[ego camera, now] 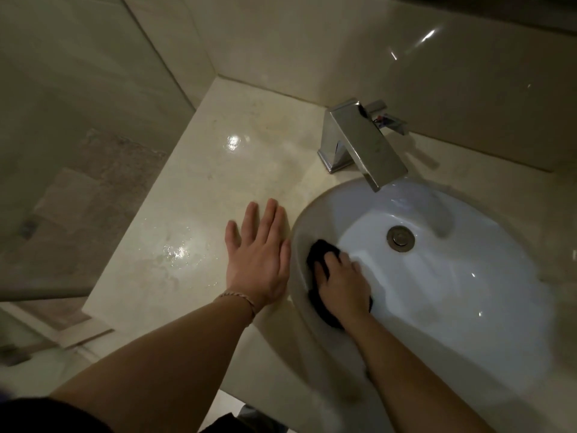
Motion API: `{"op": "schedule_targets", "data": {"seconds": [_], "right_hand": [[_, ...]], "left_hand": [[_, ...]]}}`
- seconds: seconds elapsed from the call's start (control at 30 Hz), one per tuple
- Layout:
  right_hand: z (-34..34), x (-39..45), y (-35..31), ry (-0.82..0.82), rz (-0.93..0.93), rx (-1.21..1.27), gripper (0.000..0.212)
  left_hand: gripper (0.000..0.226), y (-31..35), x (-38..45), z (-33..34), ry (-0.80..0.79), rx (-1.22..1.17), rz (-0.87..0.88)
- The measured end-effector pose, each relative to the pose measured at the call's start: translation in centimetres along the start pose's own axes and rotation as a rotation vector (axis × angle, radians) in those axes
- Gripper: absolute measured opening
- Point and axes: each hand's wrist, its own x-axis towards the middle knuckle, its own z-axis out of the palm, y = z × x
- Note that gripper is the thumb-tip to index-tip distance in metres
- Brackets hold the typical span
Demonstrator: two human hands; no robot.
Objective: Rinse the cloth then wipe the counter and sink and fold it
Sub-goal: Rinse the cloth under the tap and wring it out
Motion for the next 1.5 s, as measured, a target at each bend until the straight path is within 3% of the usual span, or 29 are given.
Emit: {"op": "schedule_targets", "data": {"seconds": [0.13,0.27,0.33,0.43,0.53,0.6,0.7,0.8,0.87,1.1,1.2,1.27,1.4,1.5], "right_hand": [[-0.6,-3.0,2.8,-0.197,-0.140,0.045,0.034],[-1.2,-4.8,10.9,-0.108,-0.129,-0.228,0.036],[-2.1,-3.8,14.2,-0.020,0.055,-0.342,0.038],[-4.6,-0.7,15.5,0.118,0.507,-0.159,0.044],[-5.4,2.3,14.3,0.104,0.656,-0.105,0.051],[-5.3,4.3,12.1,0.105,0.597,-0.039,0.050],[-3.8,6.3,6.7,0.059,0.362,0.004,0.047],[-1.0,5.0,0.5,0.034,0.139,0.043,0.042],[-0.2,3.1,-1.6,0.008,0.091,0.086,0.042],[-0.8,-2.9,5.7,-0.232,-0.198,-0.037,0.042],[-2.5,-2.6,10.8,-0.015,-0.125,-0.170,0.045],[-3.5,-1.4,12.2,0.150,0.038,-0.178,0.031],[-3.2,0.0,10.9,0.011,0.427,-0.099,0.041],[-1.8,-0.4,7.5,0.008,0.289,-0.089,0.041]], "left_hand": [[0.065,0.1,0.0,0.0,-0.003,-0.006,0.002],[0.065,0.0,0.0,-0.1,0.000,0.002,-0.005],[0.064,0.1,0.0,-0.3,-0.012,0.009,-0.015],[0.064,0.3,0.1,-0.5,-0.018,0.008,-0.019],[0.064,0.3,0.0,-0.7,-0.028,0.006,-0.022],[0.064,0.3,0.0,-0.7,-0.021,-0.004,-0.020],[0.063,0.3,0.0,-0.6,-0.015,-0.006,-0.012],[0.063,0.3,-0.1,-0.5,-0.017,-0.004,-0.013],[0.064,0.3,0.1,-0.4,-0.016,-0.002,-0.014],[0.064,0.1,0.0,-0.3,-0.008,0.003,-0.006],[0.064,0.1,0.0,-0.3,-0.007,-0.004,-0.003],[0.064,0.0,0.0,-0.3,-0.001,0.003,-0.006],[0.064,0.2,0.0,-0.3,-0.018,0.015,-0.005],[0.064,0.2,0.1,-0.2,-0.009,0.016,-0.004]]}}
